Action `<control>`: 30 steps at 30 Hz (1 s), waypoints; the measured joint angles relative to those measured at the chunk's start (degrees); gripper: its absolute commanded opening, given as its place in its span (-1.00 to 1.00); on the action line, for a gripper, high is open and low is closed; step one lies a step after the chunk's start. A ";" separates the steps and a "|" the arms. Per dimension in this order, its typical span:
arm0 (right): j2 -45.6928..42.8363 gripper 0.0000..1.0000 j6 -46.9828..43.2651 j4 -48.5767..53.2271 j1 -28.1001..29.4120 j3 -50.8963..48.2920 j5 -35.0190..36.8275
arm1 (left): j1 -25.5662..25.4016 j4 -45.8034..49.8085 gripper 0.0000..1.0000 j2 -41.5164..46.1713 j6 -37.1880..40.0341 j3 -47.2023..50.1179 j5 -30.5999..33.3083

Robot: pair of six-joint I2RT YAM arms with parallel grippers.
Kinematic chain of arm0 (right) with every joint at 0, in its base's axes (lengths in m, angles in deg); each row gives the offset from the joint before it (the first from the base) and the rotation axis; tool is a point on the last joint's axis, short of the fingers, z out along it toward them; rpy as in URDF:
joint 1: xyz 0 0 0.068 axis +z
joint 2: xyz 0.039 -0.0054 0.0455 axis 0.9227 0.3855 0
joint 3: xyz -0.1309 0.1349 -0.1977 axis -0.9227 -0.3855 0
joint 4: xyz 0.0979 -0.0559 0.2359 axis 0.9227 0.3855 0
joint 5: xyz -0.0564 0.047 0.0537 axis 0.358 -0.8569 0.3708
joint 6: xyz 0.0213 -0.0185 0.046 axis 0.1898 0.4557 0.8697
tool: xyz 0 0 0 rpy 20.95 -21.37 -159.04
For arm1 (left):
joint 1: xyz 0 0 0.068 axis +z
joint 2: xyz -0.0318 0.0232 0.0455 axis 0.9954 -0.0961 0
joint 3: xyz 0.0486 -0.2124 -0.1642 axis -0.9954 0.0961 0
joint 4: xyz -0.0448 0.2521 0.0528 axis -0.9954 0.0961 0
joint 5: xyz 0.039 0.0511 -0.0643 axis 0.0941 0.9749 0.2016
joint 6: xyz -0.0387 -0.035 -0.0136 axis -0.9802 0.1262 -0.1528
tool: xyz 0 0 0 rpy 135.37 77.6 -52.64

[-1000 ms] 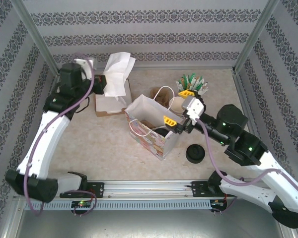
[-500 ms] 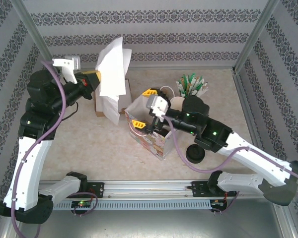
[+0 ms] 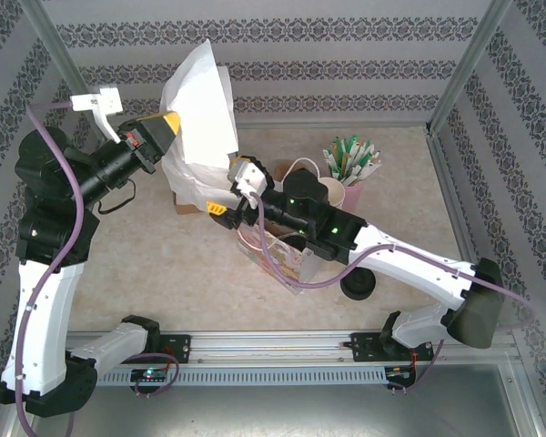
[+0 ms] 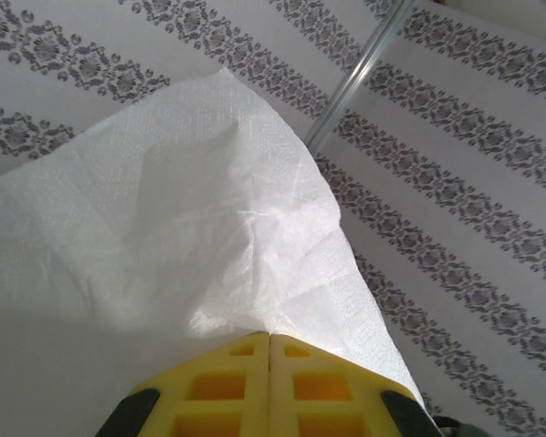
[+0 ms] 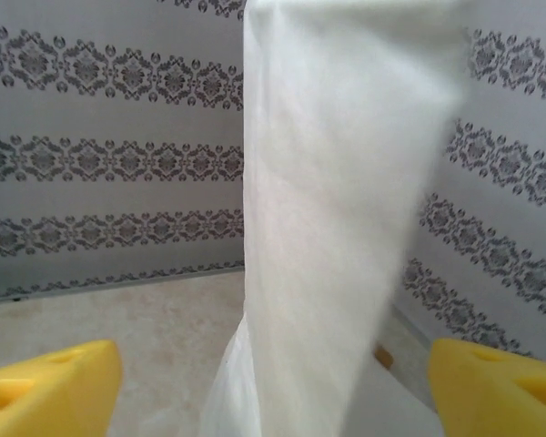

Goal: Pack the takeout coffee

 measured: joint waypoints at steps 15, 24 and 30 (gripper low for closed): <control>-5.92 -0.79 -9.94 -8.15 1.64 -0.52 3.43 | -1.18 0.57 -1.00 2.67 -3.76 3.32 -1.44; -10.73 -0.48 -20.09 -8.55 2.99 -1.57 4.26 | -11.28 5.66 -1.00 -1.16 -2.62 4.55 -0.81; -13.09 -0.04 -23.89 -7.30 3.10 -4.22 6.36 | -16.31 6.95 -1.00 -3.82 -1.62 4.55 -0.79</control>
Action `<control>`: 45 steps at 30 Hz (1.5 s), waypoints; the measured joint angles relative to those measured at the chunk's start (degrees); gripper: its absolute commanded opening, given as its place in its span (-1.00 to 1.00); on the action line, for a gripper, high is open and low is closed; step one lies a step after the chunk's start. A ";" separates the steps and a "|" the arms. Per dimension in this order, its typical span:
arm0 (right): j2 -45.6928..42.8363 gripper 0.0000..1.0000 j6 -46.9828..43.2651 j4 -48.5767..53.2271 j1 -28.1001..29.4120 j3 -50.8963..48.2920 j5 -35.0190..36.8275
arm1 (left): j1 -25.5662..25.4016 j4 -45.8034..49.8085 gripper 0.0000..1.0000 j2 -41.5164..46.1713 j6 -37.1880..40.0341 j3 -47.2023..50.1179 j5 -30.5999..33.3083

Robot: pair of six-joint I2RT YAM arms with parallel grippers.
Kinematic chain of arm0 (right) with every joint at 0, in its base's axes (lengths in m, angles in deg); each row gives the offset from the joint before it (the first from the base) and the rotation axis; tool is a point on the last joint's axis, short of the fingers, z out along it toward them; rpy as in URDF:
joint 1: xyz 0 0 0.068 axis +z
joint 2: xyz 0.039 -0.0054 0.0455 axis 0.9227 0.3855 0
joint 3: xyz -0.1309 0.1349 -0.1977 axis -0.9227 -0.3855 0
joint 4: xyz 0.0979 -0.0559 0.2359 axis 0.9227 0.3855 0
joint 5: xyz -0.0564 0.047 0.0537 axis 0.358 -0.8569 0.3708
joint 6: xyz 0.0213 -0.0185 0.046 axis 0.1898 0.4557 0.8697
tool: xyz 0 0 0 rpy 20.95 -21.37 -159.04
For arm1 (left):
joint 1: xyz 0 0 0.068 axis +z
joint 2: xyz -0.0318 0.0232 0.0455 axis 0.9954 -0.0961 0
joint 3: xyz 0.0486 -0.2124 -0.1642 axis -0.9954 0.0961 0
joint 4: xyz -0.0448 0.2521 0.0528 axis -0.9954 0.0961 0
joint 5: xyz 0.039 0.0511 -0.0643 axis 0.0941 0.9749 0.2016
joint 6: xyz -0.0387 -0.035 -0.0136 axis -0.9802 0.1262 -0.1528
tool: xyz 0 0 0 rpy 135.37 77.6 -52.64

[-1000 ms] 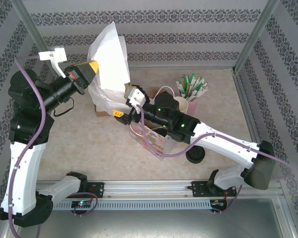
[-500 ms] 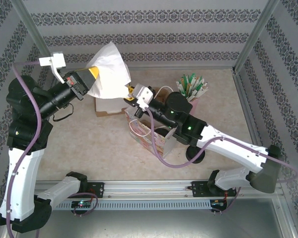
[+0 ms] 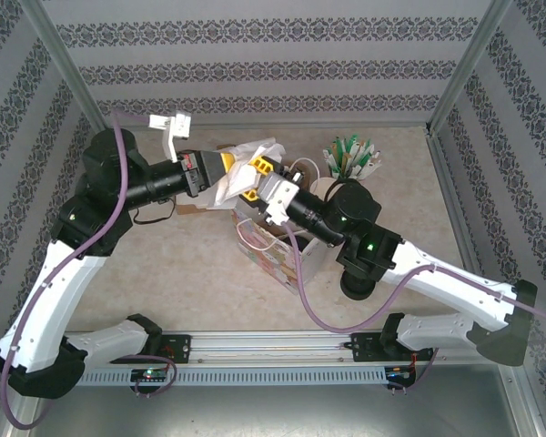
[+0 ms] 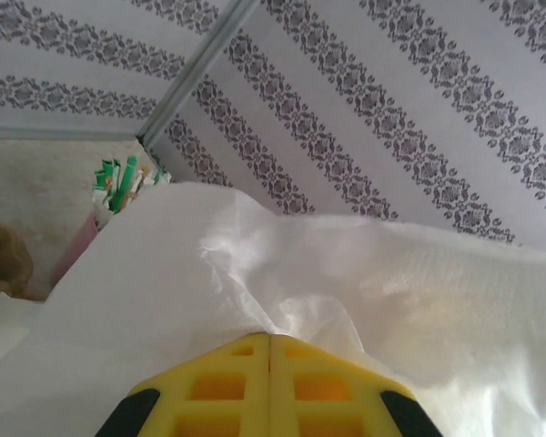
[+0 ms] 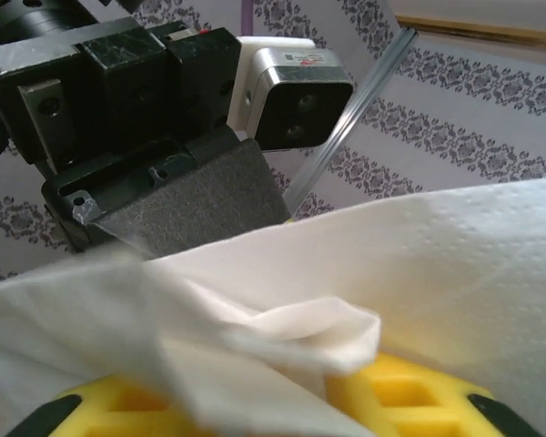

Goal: Pack the takeout coffee

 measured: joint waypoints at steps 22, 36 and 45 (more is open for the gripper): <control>-7.37 0.75 -3.37 6.95 -2.56 -4.87 8.68 | -9.14 3.28 -1.00 -4.35 4.15 -4.13 1.64; -7.87 -0.40 0.96 8.87 -4.33 -6.08 3.28 | -11.82 3.52 -1.00 -6.27 4.42 -5.66 0.92; -11.82 -1.00 5.70 12.41 -4.31 -6.71 1.84 | -11.82 4.13 -0.05 -5.33 5.95 -6.95 4.13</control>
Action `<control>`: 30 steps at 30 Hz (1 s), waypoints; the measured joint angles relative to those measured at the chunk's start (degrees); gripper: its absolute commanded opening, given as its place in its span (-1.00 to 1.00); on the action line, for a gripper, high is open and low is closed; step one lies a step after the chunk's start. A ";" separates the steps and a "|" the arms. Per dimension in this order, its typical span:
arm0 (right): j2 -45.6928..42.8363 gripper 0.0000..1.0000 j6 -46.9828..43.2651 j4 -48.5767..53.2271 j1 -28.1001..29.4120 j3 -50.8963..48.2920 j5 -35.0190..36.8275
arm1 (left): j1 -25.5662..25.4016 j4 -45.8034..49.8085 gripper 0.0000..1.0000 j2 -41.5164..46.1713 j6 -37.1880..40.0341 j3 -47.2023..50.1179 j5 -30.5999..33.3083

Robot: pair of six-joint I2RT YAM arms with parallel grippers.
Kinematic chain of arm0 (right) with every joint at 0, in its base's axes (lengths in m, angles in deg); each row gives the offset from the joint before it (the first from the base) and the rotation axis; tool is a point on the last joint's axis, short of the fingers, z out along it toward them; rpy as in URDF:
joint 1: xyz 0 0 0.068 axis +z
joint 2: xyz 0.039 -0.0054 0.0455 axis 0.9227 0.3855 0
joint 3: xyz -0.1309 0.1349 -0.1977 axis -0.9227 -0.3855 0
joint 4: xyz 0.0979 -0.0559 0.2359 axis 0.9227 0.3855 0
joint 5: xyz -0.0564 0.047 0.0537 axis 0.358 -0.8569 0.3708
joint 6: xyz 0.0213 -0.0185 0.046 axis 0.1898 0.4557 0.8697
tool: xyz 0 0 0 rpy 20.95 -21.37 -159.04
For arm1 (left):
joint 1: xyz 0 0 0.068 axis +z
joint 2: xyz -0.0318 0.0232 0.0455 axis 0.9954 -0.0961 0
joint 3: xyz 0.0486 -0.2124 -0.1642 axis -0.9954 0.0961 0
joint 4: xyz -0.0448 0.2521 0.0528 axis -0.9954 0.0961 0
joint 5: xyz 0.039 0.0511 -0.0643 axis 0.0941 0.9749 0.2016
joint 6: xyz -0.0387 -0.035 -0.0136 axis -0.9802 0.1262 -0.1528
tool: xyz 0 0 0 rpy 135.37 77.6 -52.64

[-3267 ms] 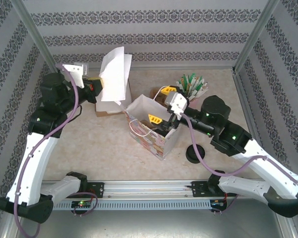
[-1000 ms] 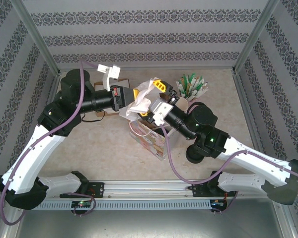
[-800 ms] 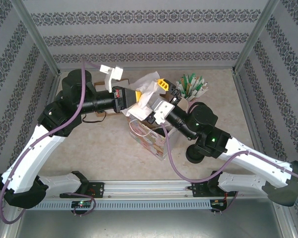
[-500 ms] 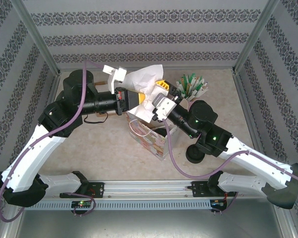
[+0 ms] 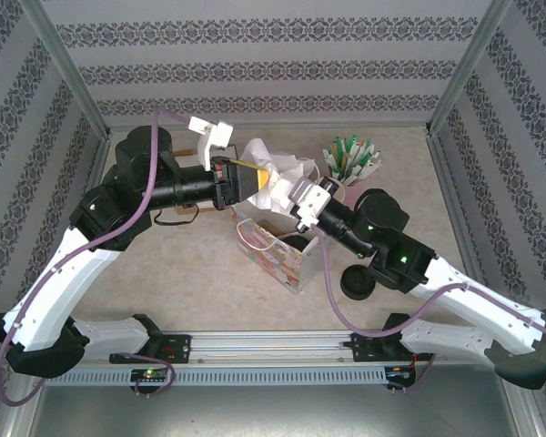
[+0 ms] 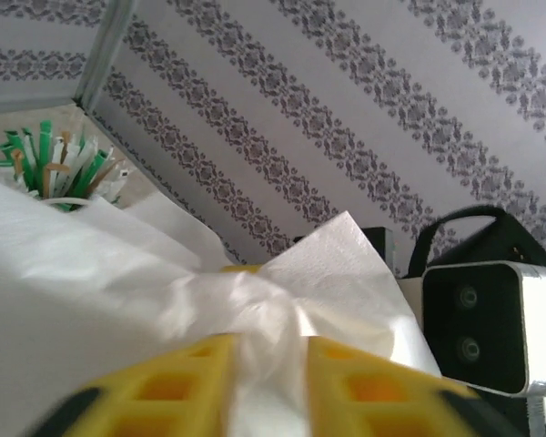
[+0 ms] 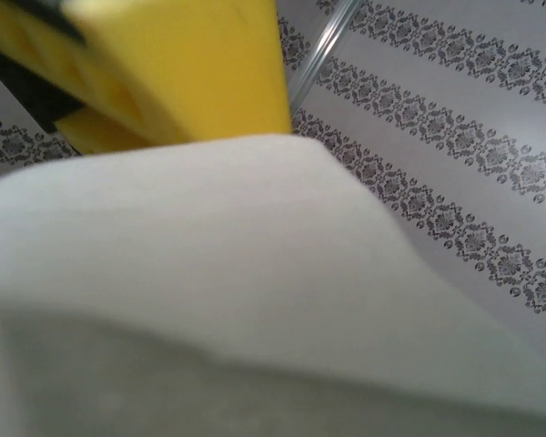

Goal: Pack the takeout coffee

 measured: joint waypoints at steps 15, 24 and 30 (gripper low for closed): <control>-3.45 -1.00 36.00 25.97 0.04 9.18 3.58 | -0.26 1.18 0.44 11.02 3.58 7.26 23.54; 0.46 -1.00 50.58 34.03 0.04 14.56 4.48 | -0.26 1.57 0.42 9.55 3.54 11.37 27.39; 3.85 -1.00 55.04 35.04 0.04 17.81 2.99 | -0.26 1.66 0.42 9.57 3.37 12.46 27.58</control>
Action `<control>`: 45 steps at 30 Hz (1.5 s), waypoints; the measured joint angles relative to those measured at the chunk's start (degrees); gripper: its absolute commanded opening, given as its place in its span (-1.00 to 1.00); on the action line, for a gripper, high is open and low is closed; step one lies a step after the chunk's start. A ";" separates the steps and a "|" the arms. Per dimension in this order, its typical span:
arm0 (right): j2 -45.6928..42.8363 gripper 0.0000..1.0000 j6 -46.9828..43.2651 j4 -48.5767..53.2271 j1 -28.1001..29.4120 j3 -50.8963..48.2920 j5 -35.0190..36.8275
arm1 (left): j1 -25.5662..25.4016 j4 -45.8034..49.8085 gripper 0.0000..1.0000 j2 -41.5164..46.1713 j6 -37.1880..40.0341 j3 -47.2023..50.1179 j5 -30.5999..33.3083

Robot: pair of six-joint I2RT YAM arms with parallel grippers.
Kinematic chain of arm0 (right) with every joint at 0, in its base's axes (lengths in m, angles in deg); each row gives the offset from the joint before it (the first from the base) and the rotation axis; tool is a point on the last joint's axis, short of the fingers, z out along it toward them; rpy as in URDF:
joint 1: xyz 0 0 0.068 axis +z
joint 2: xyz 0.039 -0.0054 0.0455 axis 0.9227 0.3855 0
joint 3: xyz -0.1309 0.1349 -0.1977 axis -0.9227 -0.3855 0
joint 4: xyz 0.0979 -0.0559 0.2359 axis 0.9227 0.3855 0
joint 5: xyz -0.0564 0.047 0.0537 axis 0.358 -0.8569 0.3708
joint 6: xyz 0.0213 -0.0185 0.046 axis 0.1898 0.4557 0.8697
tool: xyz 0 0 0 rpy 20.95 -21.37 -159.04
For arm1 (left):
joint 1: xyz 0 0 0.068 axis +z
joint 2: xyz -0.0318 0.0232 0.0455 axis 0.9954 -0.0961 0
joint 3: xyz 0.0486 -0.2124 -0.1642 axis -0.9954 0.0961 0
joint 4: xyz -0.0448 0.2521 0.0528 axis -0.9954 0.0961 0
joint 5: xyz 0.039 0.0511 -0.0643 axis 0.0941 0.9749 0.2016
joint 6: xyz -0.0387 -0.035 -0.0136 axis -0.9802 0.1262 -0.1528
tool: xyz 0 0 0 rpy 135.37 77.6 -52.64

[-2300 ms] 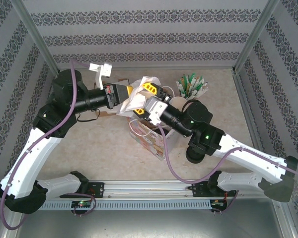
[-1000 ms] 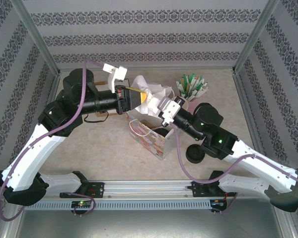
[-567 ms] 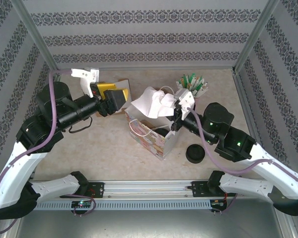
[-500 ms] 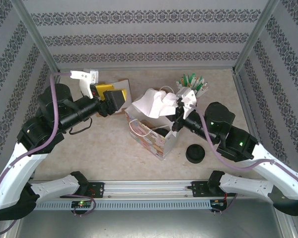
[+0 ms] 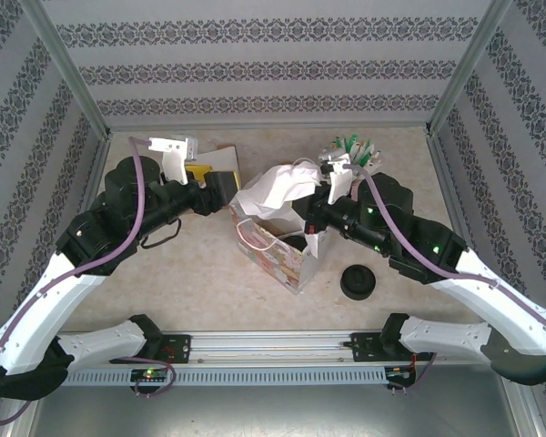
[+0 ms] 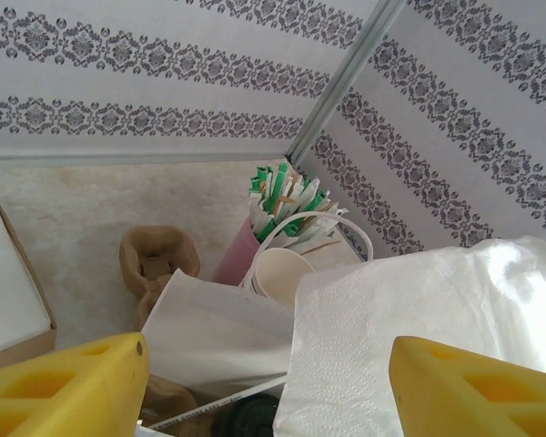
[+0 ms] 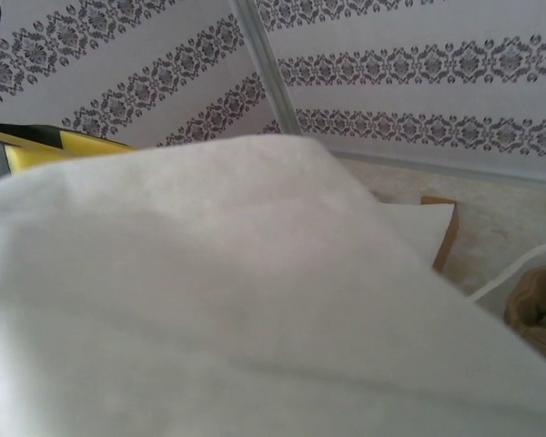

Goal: Pack the takeout coffee

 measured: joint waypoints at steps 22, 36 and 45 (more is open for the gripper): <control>10.34 -1.00 10.91 1.22 -10.01 -0.02 -7.17 | 0.00 0.81 0.37 -0.94 0.02 0.96 3.52; 14.80 -1.00 3.23 1.64 -12.61 -3.02 -10.10 | 0.00 1.22 0.36 -2.45 0.00 3.34 5.09; 17.25 -0.94 -5.03 5.90 -9.01 -3.13 -8.41 | 0.00 1.31 0.35 -2.71 0.00 3.93 5.49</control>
